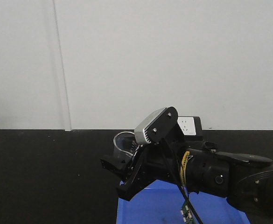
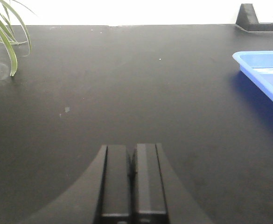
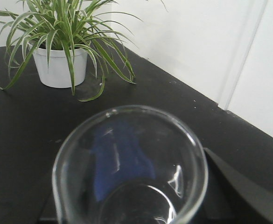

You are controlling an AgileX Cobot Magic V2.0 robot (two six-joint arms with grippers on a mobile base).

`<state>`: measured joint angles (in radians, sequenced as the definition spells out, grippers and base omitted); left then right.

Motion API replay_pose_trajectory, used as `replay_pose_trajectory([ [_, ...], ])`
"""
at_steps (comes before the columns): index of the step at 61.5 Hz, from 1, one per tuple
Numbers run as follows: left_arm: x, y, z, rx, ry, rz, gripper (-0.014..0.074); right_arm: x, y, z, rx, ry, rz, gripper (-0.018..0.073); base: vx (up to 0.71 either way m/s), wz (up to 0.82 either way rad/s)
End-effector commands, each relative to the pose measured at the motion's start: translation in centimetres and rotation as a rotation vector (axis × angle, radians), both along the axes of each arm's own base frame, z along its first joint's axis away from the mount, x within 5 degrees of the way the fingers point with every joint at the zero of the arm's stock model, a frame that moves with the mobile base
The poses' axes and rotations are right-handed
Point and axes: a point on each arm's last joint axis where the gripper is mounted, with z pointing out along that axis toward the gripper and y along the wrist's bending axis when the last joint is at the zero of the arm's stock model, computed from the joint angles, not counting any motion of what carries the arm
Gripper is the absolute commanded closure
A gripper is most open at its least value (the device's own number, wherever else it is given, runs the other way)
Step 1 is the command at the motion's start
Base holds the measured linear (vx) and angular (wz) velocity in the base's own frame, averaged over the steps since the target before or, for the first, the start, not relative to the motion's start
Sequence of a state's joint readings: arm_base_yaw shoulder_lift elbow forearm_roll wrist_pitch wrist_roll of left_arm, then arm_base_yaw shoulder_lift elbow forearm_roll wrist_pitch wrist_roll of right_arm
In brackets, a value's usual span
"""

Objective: Move beaker to silver tray on left bench
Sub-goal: 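Close the right gripper on the beaker and lift it up, then hold the beaker in the right gripper while the base drives to the silver tray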

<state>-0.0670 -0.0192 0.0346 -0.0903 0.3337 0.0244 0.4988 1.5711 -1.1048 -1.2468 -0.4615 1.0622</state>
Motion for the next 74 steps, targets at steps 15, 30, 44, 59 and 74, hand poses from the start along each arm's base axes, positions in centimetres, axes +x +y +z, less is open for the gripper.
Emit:
replay_pose_trajectory([
  [15, 0.18, 0.05, 0.18, -0.01, -0.072, 0.009, 0.0595, -0.54, -0.22, 2.69, 0.067, -0.055, 0.008, 0.0573, 0.0, 0.0],
  [30, 0.18, 0.05, 0.18, -0.01, -0.072, 0.009, 0.0595, -0.54, -0.22, 2.69, 0.067, -0.055, 0.008, 0.0573, 0.0, 0.0],
  [44, 0.18, 0.05, 0.18, -0.01, -0.072, 0.009, 0.0595, -0.54, -0.22, 2.69, 0.067, -0.055, 0.008, 0.0573, 0.0, 0.0],
  [59, 0.18, 0.05, 0.18, -0.01, -0.072, 0.009, 0.0595, -0.51, -0.26, 2.68, 0.066, -0.055, 0.005, 0.0573, -0.01, 0.02],
  [74, 0.18, 0.05, 0.18, -0.01, -0.072, 0.009, 0.0595, -0.51, -0.26, 2.68, 0.066, -0.055, 0.005, 0.0573, -0.08, -0.03],
])
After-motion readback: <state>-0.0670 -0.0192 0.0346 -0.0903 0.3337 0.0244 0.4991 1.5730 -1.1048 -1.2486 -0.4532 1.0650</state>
